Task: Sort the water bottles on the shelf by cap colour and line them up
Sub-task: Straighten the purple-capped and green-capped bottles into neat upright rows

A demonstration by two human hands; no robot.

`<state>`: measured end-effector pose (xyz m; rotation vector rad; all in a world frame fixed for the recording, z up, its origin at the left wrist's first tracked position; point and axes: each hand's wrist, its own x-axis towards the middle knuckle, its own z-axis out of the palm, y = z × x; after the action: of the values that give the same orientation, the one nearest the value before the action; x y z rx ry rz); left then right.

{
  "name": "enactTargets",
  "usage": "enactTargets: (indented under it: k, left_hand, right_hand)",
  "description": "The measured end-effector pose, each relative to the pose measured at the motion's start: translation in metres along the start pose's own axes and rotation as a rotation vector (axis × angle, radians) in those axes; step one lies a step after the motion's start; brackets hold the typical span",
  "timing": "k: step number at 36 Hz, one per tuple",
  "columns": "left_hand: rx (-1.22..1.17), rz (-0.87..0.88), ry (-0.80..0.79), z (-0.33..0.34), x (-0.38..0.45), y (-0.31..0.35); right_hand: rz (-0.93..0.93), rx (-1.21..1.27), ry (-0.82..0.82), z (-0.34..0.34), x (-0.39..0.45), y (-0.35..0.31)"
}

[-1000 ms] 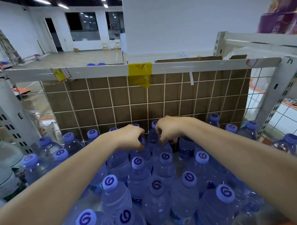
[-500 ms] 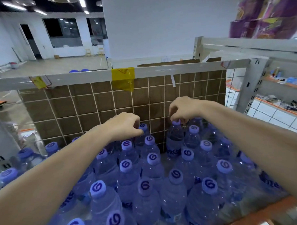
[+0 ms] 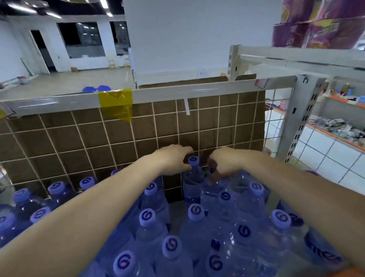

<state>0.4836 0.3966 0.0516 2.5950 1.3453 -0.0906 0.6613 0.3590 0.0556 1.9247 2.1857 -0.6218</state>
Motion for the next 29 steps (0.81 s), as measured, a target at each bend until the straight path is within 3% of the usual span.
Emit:
enactTargets:
  k: [9, 29]
  left_hand:
    - [-0.129, -0.047, -0.051, 0.022, 0.035, 0.008]
    - [-0.050, -0.068, -0.066, 0.012, 0.016, -0.029]
  right_hand:
    - [-0.159, -0.064, 0.047, 0.007, 0.008, 0.010]
    - [-0.329, -0.051, 0.033, 0.019, 0.017, -0.051]
